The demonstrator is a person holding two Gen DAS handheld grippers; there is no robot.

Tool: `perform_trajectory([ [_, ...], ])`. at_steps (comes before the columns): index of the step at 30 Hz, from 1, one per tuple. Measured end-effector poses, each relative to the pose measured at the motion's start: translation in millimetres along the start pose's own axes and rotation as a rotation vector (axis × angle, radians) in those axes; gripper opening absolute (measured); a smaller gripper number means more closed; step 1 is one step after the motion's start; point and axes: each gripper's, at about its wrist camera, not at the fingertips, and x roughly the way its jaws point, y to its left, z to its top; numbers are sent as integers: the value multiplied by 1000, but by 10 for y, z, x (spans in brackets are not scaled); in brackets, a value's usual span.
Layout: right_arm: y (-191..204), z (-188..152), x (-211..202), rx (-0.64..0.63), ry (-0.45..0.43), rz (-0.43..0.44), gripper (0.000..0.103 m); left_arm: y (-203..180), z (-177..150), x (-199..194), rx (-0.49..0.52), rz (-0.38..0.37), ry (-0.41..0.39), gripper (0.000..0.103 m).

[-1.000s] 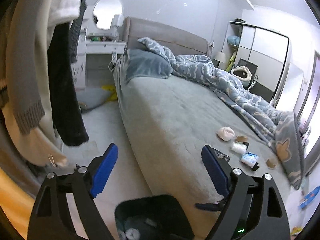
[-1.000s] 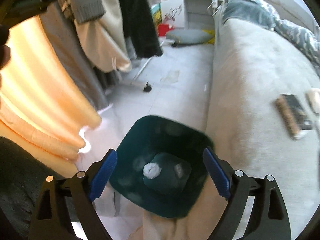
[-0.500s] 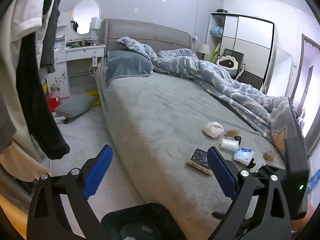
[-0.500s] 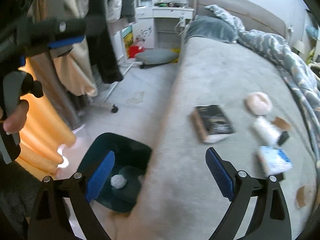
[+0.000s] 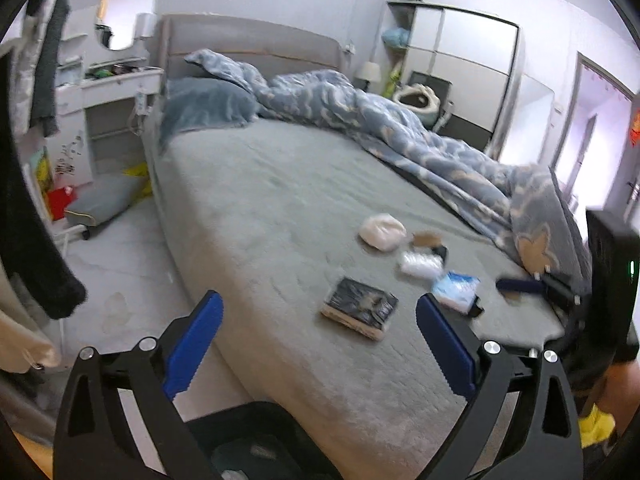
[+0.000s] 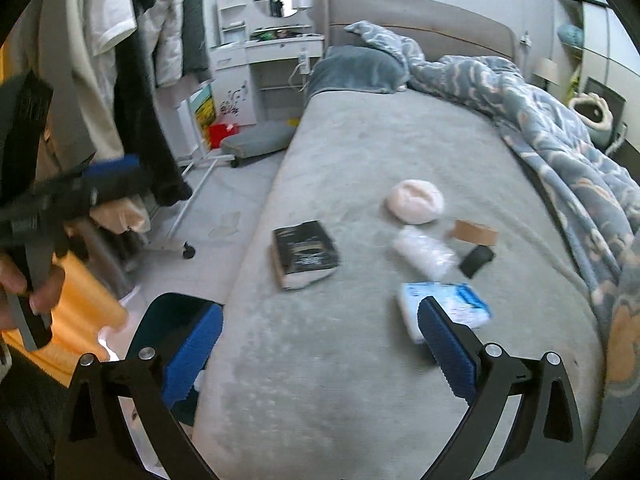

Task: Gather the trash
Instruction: 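Move both tools back toward the remaining items on the bed, then grasp the diaper pack with right tool while left grasps black tissue pack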

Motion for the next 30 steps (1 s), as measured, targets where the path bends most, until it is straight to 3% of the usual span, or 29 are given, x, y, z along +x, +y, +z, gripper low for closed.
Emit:
perform_trajectory([
  [7,-218,1,69,38,8,1,100,-221,-90,273,66,-80,71,98],
  [12,-266,20,158,-12,17,5,100,-248,-90,428,86,-84,88,98],
  [22,-707,54,295,20,65,-11,100,-296,-56,846,156,-98,152,98],
  [26,-842,44,342,35,81,26,100,-334,-57,989,173,-121,174,98],
  [30,-878,23,449,19,116,25,100,-331,-65,1128,185,-98,196,98],
])
